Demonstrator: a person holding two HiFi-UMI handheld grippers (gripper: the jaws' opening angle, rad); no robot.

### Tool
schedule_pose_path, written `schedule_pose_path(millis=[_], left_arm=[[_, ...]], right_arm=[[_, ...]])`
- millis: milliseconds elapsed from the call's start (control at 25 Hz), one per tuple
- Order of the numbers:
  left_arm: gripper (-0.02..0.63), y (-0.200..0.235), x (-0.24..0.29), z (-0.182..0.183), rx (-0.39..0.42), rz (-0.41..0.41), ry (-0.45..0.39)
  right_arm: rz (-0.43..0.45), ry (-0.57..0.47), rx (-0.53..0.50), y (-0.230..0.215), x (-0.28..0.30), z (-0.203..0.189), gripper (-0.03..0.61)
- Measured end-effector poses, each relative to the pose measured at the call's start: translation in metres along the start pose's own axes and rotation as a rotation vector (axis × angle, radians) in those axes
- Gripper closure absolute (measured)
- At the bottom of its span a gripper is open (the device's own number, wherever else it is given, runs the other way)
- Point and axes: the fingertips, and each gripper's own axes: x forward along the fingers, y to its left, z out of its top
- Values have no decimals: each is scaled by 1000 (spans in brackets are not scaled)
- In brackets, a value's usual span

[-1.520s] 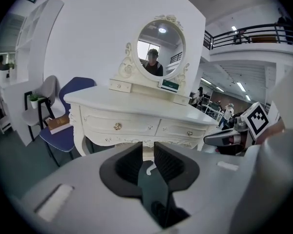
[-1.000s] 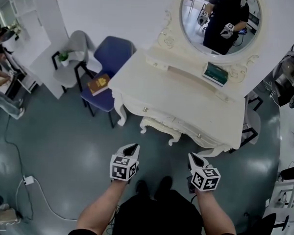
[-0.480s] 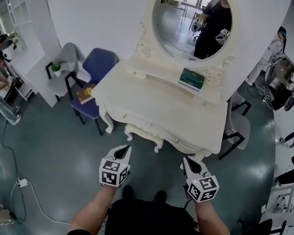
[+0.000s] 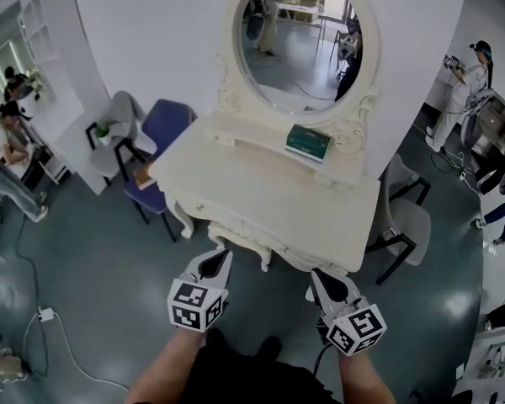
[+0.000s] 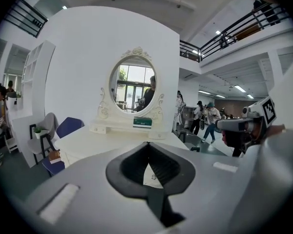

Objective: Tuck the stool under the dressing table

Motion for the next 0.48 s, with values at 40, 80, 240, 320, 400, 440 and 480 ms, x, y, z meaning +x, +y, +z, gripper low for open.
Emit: schedule_pose_path(millis=[40, 80, 240, 320, 400, 440, 480], left_arm=[[597, -5, -1, 5, 5, -6, -7], [598, -8, -1, 10, 11, -13, -12], [597, -3, -2, 30, 44, -36, -26], [598, 4, -3, 39, 58, -42, -35], [597, 14, -6, 48, 79, -46, -42], [597, 20, -8, 53, 89, -49, -48], [597, 25, -9, 58, 96, -52, -54]], right_arm=[[7, -13, -2, 0, 0, 6, 577], [10, -25, -6, 0, 0, 11, 577], [-13, -60, -27, 3, 8, 32, 577], [-20, -74, -30, 4, 16, 39, 577], [-20, -82, -27, 10, 26, 43, 577], [-17, -82, -27, 14, 32, 45, 577], [-14, -80, -29, 18, 37, 47, 577]])
